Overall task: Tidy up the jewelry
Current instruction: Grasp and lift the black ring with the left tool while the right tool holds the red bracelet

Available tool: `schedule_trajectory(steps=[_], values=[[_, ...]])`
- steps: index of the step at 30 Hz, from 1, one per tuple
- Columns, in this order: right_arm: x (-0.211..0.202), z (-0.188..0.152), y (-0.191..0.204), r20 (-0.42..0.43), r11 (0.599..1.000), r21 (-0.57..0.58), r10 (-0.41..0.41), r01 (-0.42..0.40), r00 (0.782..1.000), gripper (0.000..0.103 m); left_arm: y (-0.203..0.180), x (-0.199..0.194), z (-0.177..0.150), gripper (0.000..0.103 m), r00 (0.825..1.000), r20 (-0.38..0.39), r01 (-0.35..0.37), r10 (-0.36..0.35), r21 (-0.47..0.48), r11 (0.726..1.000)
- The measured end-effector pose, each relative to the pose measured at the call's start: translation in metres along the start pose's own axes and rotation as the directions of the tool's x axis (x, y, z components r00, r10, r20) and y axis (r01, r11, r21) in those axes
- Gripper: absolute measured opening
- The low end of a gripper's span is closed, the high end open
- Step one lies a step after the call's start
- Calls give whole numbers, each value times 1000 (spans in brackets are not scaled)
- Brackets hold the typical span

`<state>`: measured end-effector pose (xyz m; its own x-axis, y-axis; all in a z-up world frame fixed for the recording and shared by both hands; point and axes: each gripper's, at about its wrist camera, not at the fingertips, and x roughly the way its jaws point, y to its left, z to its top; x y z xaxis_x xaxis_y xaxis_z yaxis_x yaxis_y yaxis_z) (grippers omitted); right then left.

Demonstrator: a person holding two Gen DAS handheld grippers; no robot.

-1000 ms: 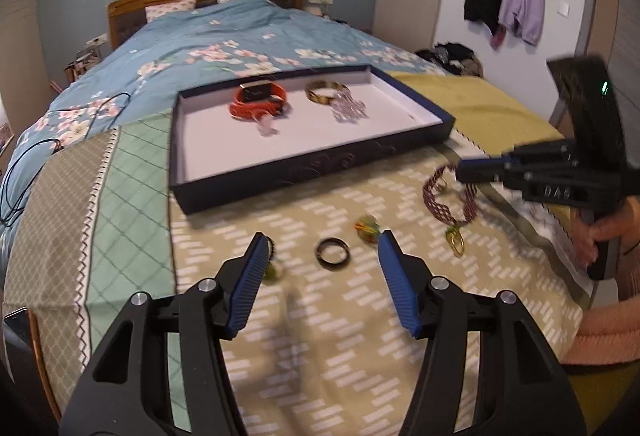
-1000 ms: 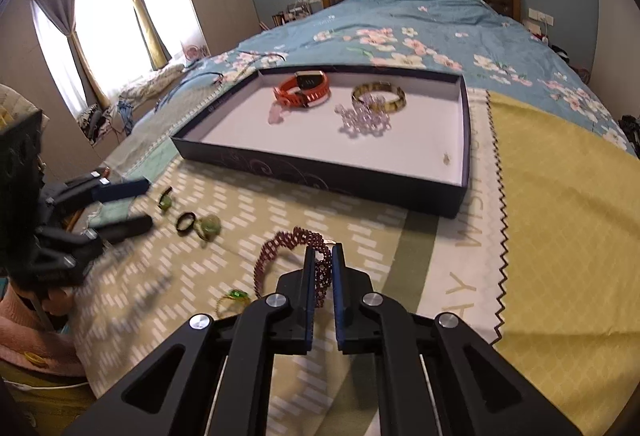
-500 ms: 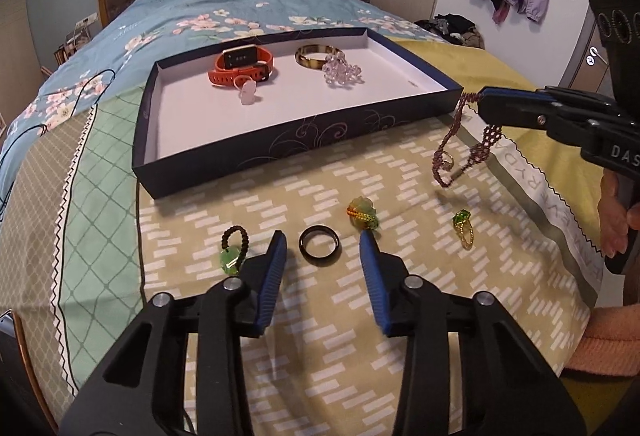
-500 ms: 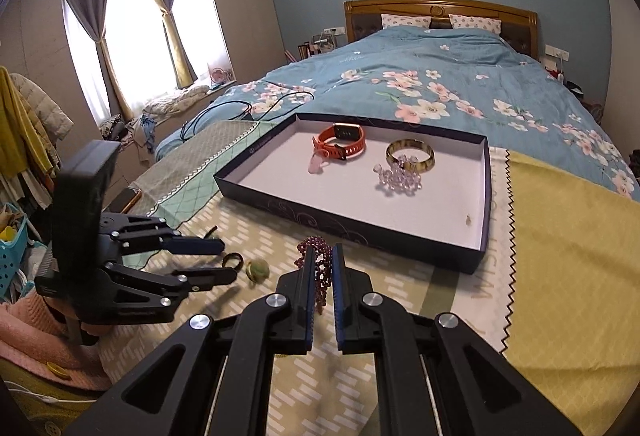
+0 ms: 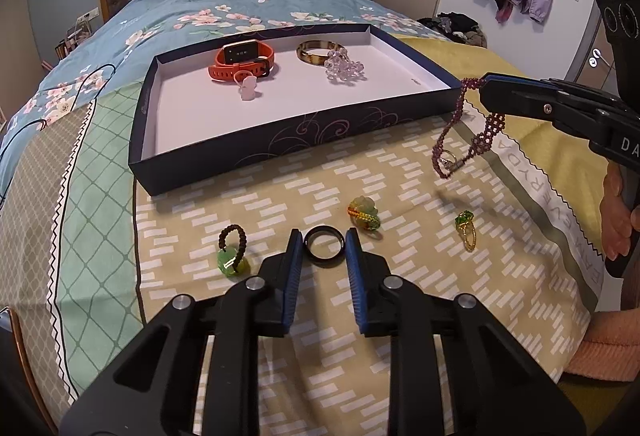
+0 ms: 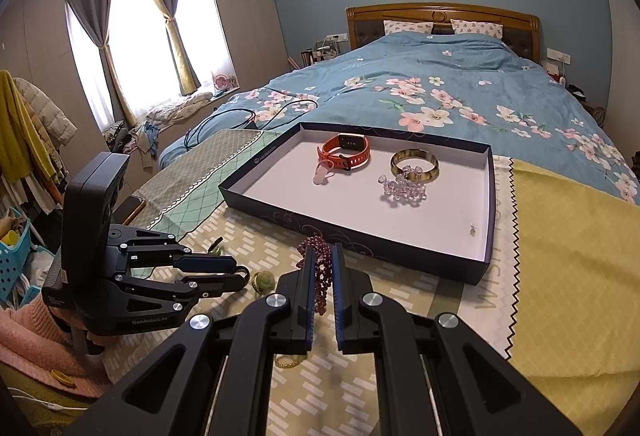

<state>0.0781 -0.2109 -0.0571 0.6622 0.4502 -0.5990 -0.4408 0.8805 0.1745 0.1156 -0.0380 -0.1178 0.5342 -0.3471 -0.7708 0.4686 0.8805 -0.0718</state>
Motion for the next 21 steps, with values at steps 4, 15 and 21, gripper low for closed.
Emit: schedule_trajectory(steps=[4, 15, 21], values=[[-1, 0, 0, 5, 1000, 1, 2, -2, 1000, 6, -1, -1, 0, 22, 1000, 2, -1, 1, 2, 1000], [-1, 1, 1, 8, 1000, 3, 2, -2, 1000, 6, -2, -6, -2, 22, 1000, 17, -9, 9, 0, 1000], [-1, 3, 0, 12, 1000, 4, 2, -2, 1000, 6, -2, -11, -4, 22, 1000, 30, -7, 7, -1, 1000]])
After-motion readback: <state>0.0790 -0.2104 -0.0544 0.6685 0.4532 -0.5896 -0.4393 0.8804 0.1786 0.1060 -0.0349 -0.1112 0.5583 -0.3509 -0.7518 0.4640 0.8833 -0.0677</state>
